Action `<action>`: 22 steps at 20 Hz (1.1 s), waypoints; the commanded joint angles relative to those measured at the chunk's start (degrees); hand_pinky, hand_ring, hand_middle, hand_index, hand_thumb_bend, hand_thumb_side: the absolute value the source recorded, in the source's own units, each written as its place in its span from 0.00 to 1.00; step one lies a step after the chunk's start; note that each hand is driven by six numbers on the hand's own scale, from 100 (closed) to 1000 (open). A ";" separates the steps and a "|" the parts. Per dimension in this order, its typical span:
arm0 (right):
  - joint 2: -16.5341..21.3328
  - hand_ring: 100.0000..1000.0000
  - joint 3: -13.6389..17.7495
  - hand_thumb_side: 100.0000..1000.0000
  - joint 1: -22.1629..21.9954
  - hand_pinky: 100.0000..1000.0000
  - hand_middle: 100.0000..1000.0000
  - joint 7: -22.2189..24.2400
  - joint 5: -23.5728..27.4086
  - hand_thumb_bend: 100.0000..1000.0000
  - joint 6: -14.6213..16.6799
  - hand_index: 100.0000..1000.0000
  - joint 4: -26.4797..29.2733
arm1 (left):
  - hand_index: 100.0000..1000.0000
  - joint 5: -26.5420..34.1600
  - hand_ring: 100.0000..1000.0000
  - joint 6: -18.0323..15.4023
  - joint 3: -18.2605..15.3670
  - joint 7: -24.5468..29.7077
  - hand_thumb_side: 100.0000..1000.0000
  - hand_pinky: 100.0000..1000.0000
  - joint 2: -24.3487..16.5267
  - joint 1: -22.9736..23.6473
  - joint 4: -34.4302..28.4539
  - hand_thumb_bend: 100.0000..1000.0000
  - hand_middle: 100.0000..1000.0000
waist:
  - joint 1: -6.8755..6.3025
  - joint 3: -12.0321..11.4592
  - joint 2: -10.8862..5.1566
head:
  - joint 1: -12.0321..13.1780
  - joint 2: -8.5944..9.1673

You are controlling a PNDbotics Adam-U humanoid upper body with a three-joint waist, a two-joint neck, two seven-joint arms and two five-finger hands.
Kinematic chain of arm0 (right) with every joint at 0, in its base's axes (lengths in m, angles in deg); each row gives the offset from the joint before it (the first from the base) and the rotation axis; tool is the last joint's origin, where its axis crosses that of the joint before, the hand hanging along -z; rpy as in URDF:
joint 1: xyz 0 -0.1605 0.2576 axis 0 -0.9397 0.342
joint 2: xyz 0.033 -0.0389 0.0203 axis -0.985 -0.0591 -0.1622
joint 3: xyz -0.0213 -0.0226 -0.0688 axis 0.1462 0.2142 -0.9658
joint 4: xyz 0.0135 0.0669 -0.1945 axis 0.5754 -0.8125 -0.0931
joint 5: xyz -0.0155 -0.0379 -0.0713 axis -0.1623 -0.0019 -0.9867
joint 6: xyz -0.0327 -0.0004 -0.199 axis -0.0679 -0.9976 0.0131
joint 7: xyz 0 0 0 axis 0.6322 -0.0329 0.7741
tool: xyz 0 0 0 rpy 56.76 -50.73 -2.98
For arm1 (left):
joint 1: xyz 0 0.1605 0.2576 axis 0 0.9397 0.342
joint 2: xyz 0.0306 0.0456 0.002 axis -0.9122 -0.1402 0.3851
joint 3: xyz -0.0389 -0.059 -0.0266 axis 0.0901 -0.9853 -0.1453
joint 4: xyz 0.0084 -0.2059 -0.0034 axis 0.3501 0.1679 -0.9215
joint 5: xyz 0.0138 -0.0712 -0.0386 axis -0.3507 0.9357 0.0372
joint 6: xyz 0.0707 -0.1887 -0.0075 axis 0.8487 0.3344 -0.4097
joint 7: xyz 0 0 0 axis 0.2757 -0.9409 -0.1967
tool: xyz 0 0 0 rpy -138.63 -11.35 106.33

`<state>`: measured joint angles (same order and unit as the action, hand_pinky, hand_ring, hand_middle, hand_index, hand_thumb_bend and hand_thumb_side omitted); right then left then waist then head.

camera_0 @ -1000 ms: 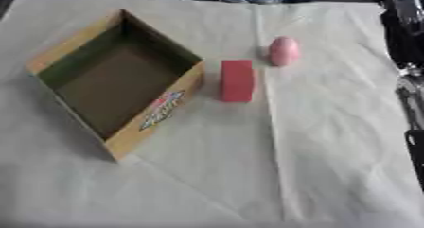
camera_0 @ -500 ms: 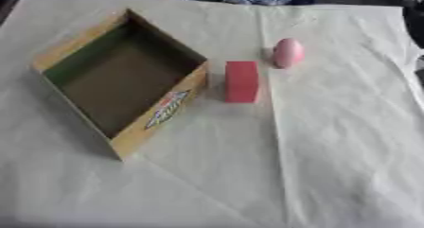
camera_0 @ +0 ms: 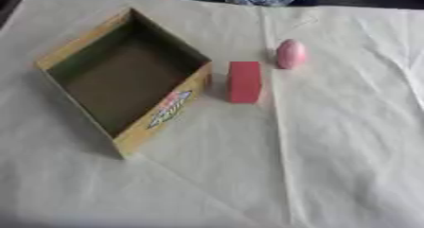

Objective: Pick up objects on the table and place them in the box.

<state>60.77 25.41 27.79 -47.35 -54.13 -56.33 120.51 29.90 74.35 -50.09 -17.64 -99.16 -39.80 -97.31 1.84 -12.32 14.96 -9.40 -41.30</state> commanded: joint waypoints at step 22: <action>1.47 0.90 -5.77 0.70 14.55 0.93 0.86 32.23 -14.56 0.41 10.36 0.88 -22.81 | 0.75 0.60 0.77 0.25 0.21 0.84 1.00 0.59 -1.84 -0.18 -0.81 0.29 1.00 | -0.24 0.07 -1.51 | -0.11 -0.28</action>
<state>61.18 19.35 41.06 -15.75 -67.51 -46.60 98.18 30.29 74.61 -49.76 -16.97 -99.39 -39.72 -97.31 1.79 -12.23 14.57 -9.55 -41.30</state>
